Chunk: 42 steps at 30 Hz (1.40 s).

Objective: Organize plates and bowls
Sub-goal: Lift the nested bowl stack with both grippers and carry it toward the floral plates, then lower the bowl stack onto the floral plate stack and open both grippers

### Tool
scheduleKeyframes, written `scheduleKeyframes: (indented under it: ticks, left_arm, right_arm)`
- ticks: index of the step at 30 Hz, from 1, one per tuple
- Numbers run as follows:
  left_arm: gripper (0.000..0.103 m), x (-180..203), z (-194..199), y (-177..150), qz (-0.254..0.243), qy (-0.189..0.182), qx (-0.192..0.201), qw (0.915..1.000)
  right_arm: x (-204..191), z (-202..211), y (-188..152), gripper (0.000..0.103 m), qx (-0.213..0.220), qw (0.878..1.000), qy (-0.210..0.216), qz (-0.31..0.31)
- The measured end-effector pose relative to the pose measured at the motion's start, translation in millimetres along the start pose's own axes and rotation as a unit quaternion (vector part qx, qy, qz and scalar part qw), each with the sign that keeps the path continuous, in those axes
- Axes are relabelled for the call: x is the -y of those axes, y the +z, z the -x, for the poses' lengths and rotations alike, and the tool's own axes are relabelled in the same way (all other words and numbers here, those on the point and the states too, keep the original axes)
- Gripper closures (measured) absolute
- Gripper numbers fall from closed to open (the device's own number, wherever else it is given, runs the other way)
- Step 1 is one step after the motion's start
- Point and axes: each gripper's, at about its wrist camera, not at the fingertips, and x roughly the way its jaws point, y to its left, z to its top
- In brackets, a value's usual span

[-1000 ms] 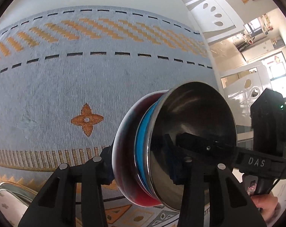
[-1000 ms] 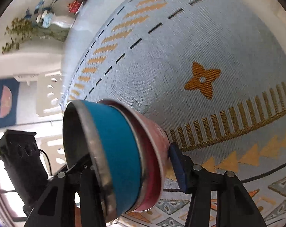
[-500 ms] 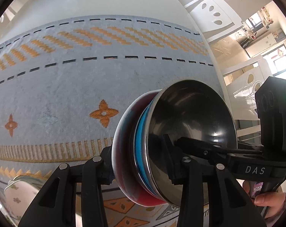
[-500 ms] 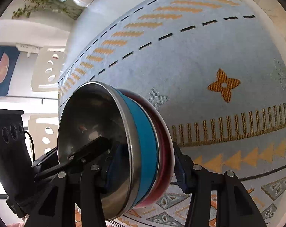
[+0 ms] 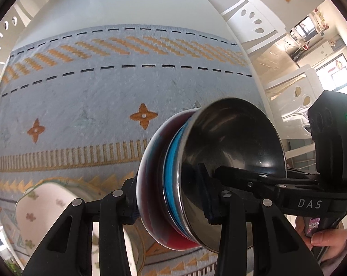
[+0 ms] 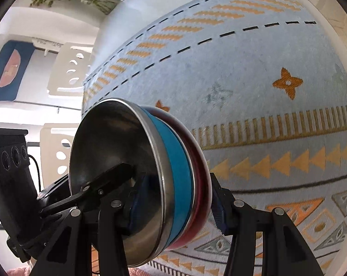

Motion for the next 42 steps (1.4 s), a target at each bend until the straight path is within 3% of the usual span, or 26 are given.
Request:
scheduleKeyframes:
  ticks: [12,27,42]
  left_arm:
    - [0.066,-33.7,47.5,-32.8,0.014,-0.005,0.027,0.9995]
    - [0.064,-92.2,92.3,-58.5,0.036,-0.003,0.06,0.9975]
    - [0.063,-176.9,109.0,-85.6,0.091,0.011,0.07,0.9934]
  right_arm:
    - [-50.2,-0.5,-43.5,0.053,0.004,1.0,0.0,0.02]
    - [-127.1,-16.2,-62.0,0.053,0.01,0.998,-0.015,0.068]
    - [-202.1,-80.2,-79.4,0.053,-0.034,0.993,-0.009,0.111]
